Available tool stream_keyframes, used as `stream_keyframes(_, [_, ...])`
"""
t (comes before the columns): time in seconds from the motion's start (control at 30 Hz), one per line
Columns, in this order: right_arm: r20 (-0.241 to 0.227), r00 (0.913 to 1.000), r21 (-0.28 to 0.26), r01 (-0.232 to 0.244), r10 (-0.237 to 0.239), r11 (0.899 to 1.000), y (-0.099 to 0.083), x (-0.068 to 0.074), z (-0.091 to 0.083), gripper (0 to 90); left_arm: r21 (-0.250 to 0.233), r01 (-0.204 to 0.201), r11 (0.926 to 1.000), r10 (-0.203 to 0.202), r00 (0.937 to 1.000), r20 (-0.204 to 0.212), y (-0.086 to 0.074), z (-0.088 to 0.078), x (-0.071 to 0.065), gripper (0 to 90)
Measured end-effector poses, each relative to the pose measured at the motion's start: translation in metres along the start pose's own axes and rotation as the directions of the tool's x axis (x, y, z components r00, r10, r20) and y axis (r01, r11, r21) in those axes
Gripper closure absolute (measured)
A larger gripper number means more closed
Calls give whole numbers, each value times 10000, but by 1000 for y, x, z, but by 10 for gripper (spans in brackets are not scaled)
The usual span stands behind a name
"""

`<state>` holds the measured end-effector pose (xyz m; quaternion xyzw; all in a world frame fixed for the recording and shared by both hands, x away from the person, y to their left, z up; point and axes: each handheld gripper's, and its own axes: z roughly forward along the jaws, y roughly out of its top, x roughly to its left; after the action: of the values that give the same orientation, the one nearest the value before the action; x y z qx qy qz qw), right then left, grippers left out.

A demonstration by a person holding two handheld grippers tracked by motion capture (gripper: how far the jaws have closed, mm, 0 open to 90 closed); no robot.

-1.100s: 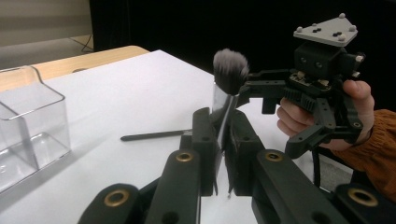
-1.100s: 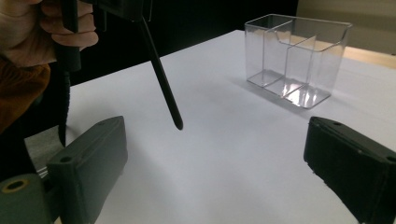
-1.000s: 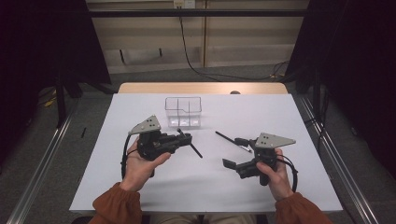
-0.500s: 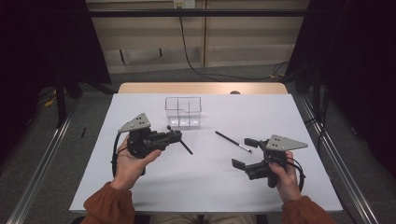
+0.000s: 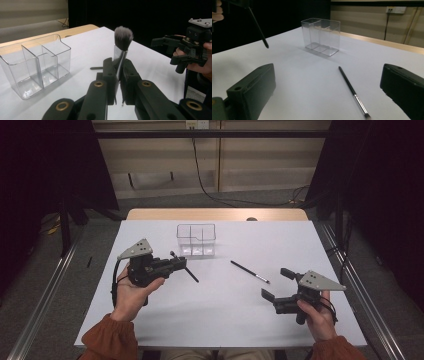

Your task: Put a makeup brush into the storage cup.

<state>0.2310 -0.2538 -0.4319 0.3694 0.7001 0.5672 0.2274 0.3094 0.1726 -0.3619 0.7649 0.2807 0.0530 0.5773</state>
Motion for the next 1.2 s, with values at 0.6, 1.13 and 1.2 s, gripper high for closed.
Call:
stream_keyframes(0.6, [1421, 9897, -518, 246, -170, 9984, -20, -10, -31, 0, 76, -37, 10000, 41, 9985, -551, 11, -11, 14, 838])
stream_keyframes(1.13, [1404, 9899, -719, 289, -186, 9970, -20, -9, -32, 0, 57, -138, 9999, 143, 9948, -1006, 31, -11, 26, 838])
stream_keyframes(1.2, [1346, 9907, -698, 301, -205, 9971, -20, -8, -31, 0, -41, -79, 10000, 74, 9940, -1093, 33, -11, 29, 838])
